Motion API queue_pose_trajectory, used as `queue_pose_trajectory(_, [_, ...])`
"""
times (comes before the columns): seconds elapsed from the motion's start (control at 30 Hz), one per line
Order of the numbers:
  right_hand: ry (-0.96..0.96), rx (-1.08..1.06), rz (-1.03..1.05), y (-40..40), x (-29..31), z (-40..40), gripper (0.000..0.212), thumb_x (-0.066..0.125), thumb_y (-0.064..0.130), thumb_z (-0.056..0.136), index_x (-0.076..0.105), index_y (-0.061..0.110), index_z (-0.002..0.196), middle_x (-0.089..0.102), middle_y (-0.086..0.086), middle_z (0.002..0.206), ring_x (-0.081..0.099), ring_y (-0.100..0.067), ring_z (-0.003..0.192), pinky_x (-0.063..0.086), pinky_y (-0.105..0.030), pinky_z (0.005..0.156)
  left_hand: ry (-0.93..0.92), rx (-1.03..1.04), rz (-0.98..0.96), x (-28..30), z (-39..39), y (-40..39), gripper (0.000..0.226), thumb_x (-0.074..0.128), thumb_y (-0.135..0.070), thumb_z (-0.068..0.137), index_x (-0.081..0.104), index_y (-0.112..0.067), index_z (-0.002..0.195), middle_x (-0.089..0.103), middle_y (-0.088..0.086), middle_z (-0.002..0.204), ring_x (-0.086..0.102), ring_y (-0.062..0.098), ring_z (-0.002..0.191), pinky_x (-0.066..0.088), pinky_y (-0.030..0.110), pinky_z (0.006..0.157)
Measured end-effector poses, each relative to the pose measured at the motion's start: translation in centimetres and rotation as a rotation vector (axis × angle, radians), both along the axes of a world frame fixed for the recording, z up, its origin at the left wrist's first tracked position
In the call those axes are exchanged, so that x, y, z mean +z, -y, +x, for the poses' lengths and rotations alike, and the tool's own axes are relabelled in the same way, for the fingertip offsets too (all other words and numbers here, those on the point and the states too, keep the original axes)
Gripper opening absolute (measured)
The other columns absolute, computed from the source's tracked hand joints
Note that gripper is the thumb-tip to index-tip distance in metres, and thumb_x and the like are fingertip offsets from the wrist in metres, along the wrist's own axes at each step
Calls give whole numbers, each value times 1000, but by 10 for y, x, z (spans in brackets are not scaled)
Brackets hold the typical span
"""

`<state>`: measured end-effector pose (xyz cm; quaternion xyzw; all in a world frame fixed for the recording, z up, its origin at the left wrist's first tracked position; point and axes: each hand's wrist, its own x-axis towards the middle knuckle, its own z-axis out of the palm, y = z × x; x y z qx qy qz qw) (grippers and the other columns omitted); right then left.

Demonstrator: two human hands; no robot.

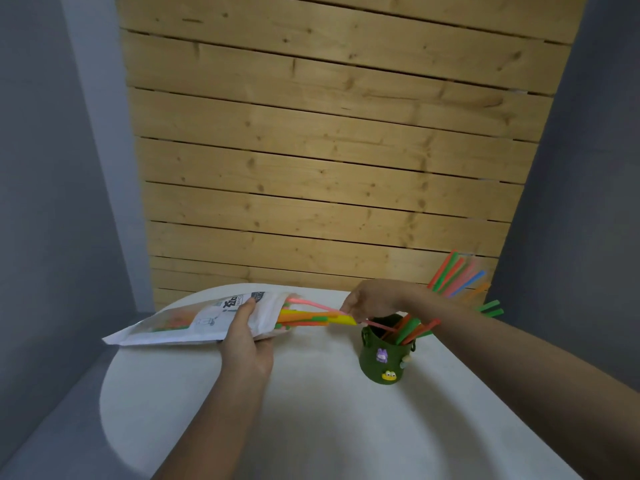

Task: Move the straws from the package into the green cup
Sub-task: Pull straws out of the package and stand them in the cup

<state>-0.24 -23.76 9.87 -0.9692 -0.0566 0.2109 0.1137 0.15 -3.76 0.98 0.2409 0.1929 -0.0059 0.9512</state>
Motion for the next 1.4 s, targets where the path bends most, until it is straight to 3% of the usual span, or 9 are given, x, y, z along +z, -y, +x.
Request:
queue_pose_trajectory(0.13, [35, 12, -10, 0, -8, 6, 19, 60, 24, 88, 74, 18, 100, 65, 5, 84, 54, -11, 82, 42, -28, 80, 5, 7, -11, 1, 2, -3, 61, 63, -7, 91, 41, -14, 147, 56, 13, 143, 60, 27, 115, 57, 31, 43])
queue_pose_trajectory(0.3, [121, -4, 119, 0, 13, 4, 26, 62, 35, 88, 72, 16, 104, 70, 5, 82, 56, 8, 65, 36, -17, 69, -7, 46, -27, -5, 10, -14, 64, 66, -8, 89, 40, -14, 147, 57, 12, 143, 59, 29, 127, 58, 31, 46])
queue_pose_trajectory(0.53, [233, 25, 135, -10, 46, -7, 13, 63, 20, 89, 70, 16, 99, 67, 9, 71, 62, -3, 65, 46, -24, 74, 4, 41, -19, -3, 9, -25, 59, 64, -9, 90, 43, -13, 145, 58, 10, 142, 59, 26, 127, 57, 40, 69])
queue_pose_trajectory(0.67, [319, 33, -42, -7, 64, -19, 16, 64, 19, 88, 71, 16, 102, 68, 7, 76, 58, -3, 61, 45, -21, 66, -19, 41, -27, -4, 7, -26, 60, 68, -8, 87, 45, -13, 143, 61, 9, 138, 62, 26, 123, 58, 42, 69])
queue_pose_trajectory(0.77, [403, 18, -193, 0, 85, -29, 20, 64, 22, 88, 71, 17, 105, 70, 3, 94, 57, -9, 77, 42, -22, 70, -25, 34, -21, -7, 4, -20, 61, 69, -9, 86, 46, -15, 142, 62, 7, 137, 63, 24, 121, 61, 37, 73])
queue_pose_trajectory(0.83, [425, -6, -262, 9, 99, -37, 20, 64, 23, 87, 72, 17, 105, 71, 1, 99, 57, -12, 84, 43, -24, 74, -36, 20, -3, -8, 2, -15, 62, 71, -10, 85, 47, -14, 142, 63, 7, 136, 63, 24, 121, 61, 32, 64])
queue_pose_trajectory(1.0, [395, -21, -492, 30, 116, -55, 19, 66, 22, 86, 71, 19, 103, 64, 5, 90, 53, -12, 84, 38, -23, 67, -44, -24, 8, -10, -1, -4, 60, 69, -11, 87, 47, -13, 143, 60, 7, 139, 61, 25, 123, 60, 39, 64])
queue_pose_trajectory(1.17, [410, -52, -536, 39, 106, -62, 12, 68, 21, 84, 72, 17, 95, 62, 6, 83, 56, -12, 77, 42, -21, 59, -40, -47, 15, -9, -3, 8, 59, 66, -12, 90, 44, -14, 145, 58, 7, 142, 59, 24, 127, 59, 26, 48])
queue_pose_trajectory(1.4, [436, 0, -628, 38, 87, -58, 15, 66, 27, 85, 73, 20, 96, 72, 3, 92, 63, -15, 81, 52, -28, 70, -59, -49, 26, -16, 1, 13, 61, 70, -14, 87, 47, -15, 143, 59, 6, 140, 61, 25, 124, 59, 29, 52])
